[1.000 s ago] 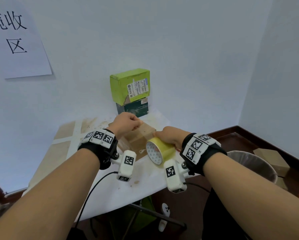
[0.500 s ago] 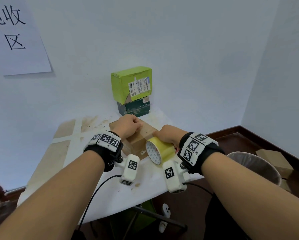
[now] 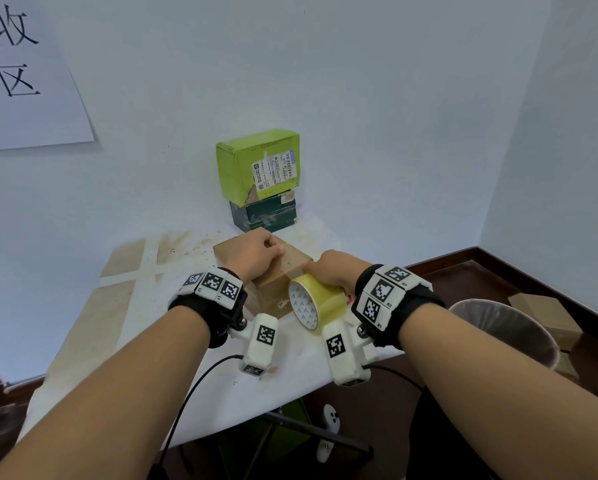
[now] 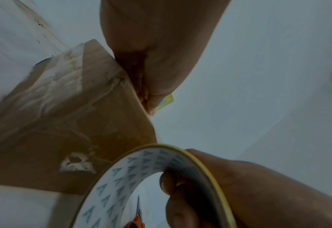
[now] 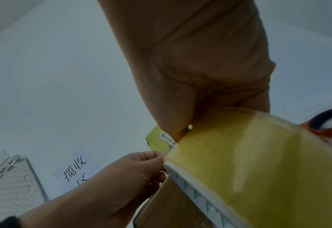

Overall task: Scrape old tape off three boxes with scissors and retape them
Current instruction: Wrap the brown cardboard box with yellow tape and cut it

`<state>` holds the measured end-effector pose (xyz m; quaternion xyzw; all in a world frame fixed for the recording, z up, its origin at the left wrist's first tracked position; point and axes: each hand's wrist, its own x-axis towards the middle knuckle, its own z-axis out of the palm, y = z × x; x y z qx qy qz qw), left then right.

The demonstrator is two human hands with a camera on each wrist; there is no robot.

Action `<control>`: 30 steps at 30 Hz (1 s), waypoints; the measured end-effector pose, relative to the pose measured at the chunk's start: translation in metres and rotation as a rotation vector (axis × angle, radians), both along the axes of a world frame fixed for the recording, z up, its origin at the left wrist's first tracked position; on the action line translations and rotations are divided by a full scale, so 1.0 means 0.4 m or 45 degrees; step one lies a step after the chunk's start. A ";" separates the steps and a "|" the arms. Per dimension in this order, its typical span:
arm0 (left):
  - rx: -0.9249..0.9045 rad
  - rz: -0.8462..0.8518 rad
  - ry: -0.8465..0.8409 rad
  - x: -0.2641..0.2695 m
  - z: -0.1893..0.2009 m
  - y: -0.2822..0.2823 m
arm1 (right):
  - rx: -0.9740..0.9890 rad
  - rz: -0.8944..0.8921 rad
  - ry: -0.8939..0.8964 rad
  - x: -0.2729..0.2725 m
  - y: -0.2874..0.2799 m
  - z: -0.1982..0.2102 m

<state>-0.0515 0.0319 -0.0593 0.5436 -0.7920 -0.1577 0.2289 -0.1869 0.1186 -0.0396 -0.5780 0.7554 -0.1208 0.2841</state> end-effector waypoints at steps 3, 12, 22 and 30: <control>-0.036 -0.001 -0.031 0.000 -0.005 -0.004 | -0.011 0.030 0.021 -0.003 0.000 -0.007; -0.145 -0.024 -0.075 -0.005 -0.020 -0.001 | -0.057 0.016 -0.021 0.000 0.004 -0.015; -0.200 -0.097 -0.068 -0.002 -0.032 -0.009 | -0.045 0.014 -0.045 -0.001 0.010 -0.026; -0.092 -0.102 0.100 0.003 -0.038 -0.018 | -0.039 0.017 0.009 0.007 0.001 -0.035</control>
